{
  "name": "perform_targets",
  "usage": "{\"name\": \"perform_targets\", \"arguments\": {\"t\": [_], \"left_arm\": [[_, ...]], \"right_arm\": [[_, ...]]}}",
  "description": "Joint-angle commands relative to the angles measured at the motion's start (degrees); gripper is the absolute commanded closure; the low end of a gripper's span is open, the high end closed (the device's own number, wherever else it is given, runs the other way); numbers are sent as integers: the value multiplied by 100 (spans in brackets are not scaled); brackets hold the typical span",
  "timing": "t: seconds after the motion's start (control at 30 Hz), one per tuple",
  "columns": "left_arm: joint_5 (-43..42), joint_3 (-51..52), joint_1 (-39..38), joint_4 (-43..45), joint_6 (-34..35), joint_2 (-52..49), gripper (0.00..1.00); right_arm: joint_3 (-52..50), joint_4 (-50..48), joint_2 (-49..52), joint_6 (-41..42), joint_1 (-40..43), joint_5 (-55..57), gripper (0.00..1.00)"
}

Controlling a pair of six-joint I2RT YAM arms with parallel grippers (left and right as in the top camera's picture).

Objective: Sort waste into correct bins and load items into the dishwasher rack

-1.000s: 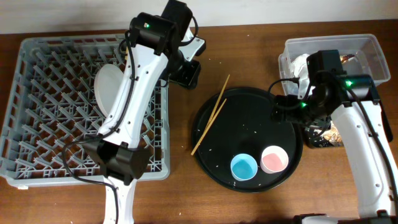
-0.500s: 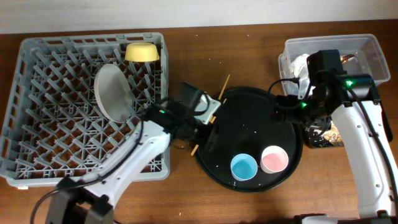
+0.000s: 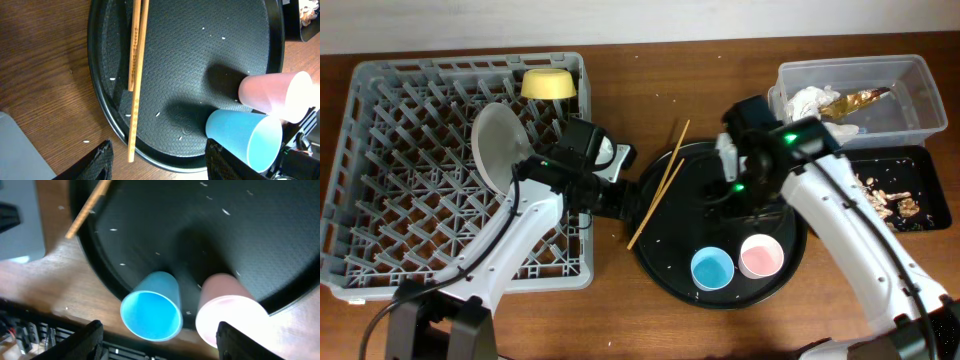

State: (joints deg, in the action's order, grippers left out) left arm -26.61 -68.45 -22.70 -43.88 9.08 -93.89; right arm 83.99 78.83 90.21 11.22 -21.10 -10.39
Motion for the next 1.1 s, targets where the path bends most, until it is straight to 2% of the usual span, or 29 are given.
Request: {"name": "perform_targets", "arguments": {"t": [0.0, 0.13, 0.23, 0.33, 0.37, 0.4, 0.43, 0.47, 0.5, 0.57, 0.6, 0.67, 0.7, 0.77, 0.83, 0.9, 0.97, 1.07], "left_arm": [[-164, -11, 144, -9, -190, -15, 42], [-170, -55, 365, -2, -188, 74, 41], [-170, -55, 365, -9, -188, 76, 41], [-170, -55, 365, -11, -188, 76, 41], [-170, -55, 358, -11, -188, 74, 41], [-170, -55, 358, -9, -188, 74, 42], [-168, -55, 361, -4, -190, 76, 41], [-168, -92, 361, 17, -280, 79, 41], [-170, -267, 385, -11, -411, 114, 41], [-835, -673, 516, -4, -485, 367, 41], [-1405, -765, 660, 81, -485, 444, 31], [-3810, -772, 1237, 883, -485, 494, 23], [-4809, -772, 1436, 1362, -485, 492, 20], [-6314, -772, 1617, 2271, -485, 487, 14], [-6358, -767, 1491, 2312, -487, 485, 3], [-6358, -767, 1419, 2385, -555, 485, 3], [-6295, -767, 1419, 2391, -575, 476, 3], [-6255, -767, 1416, 2391, -586, 476, 3]], "right_arm": [[-490, -385, -4, -367, -533, 251, 36], [-1532, -994, -4, -960, -664, 254, 47], [-2006, -1486, -4, -1045, -664, 363, 48], [-2354, -1845, -4, -1040, -658, 363, 58], [-2396, -1869, -4, -1038, -658, 361, 68], [-2398, -1886, -4, -1038, -658, 358, 88], [-2391, -1934, -7, -905, -658, 356, 96], [-2293, -1958, -17, -649, -640, 271, 96], [-1904, -1952, -96, -603, -476, -391, 96], [-1217, -2044, -407, -603, 90, -1543, 96], [-1113, -2286, -562, -605, 391, -2124, 96], [-1110, -3541, -697, -595, 1279, -4529, 96], [-1113, -4135, -654, -363, 1429, -5117, 96], [-1113, -5163, -621, 107, 1432, -5414, 96], [-1113, -6002, -621, 393, 1432, -5733, 96], [-1113, -6548, -621, 595, 1432, -6024, 96], [-1113, -6625, -621, 647, 1429, -6146, 96], [-1113, -6717, -621, 647, 946, -5600, 96]]}}
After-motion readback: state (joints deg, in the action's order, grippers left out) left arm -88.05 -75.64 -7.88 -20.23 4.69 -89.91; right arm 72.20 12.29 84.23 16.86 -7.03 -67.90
